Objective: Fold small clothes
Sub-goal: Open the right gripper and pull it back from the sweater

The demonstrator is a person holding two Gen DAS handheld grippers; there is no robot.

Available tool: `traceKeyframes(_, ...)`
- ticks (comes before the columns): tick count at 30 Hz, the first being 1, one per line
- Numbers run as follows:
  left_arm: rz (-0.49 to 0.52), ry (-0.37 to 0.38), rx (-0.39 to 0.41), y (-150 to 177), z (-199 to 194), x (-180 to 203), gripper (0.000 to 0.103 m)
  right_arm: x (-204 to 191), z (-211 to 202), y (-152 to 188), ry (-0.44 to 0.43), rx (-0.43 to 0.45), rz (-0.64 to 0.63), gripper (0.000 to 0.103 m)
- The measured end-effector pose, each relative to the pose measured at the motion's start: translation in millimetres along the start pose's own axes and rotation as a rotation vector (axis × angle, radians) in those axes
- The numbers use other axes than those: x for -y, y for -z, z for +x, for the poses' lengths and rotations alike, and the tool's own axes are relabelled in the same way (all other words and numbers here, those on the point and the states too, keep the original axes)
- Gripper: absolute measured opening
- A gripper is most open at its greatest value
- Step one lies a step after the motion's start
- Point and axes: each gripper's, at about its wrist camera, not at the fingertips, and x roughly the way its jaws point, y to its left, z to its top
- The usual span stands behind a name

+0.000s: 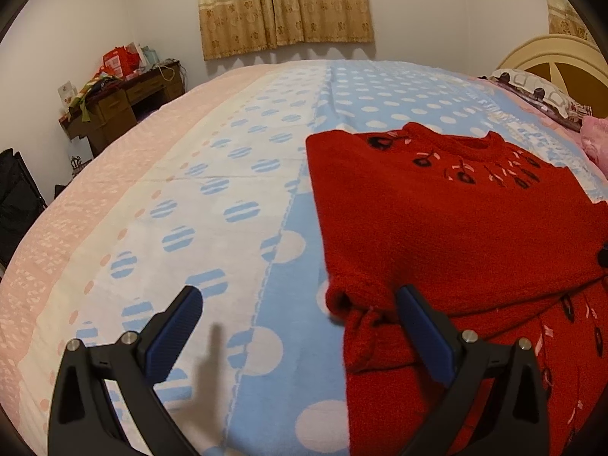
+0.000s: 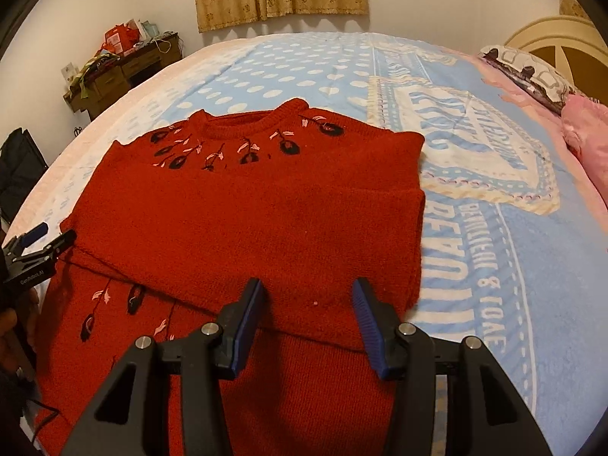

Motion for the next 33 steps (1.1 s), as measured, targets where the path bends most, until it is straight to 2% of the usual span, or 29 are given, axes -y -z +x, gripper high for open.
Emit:
traceKeyframes(12, 0.027, 0.013, -0.028, 6, -12, 2, 0.103, 1, -9, 6, -0.009, -0.014, 0.01, 0.051)
traceKeyframes(14, 0.034, 0.01, -0.02, 7, -17, 1, 0.103, 0, -13, 8, -0.016, -0.016, 0.007, 0.057)
traceKeyframes(28, 0.037, 0.066, 0.054, 9, -66, 6, 0.103, -1, -44, 22, -0.043, 0.021, 0.04, 0.058)
traceKeyframes(33, 0.069, 0.102, 0.069, 15, -90, 13, 0.103, -6, -60, 35, -0.061, 0.033, 0.038, 0.058)
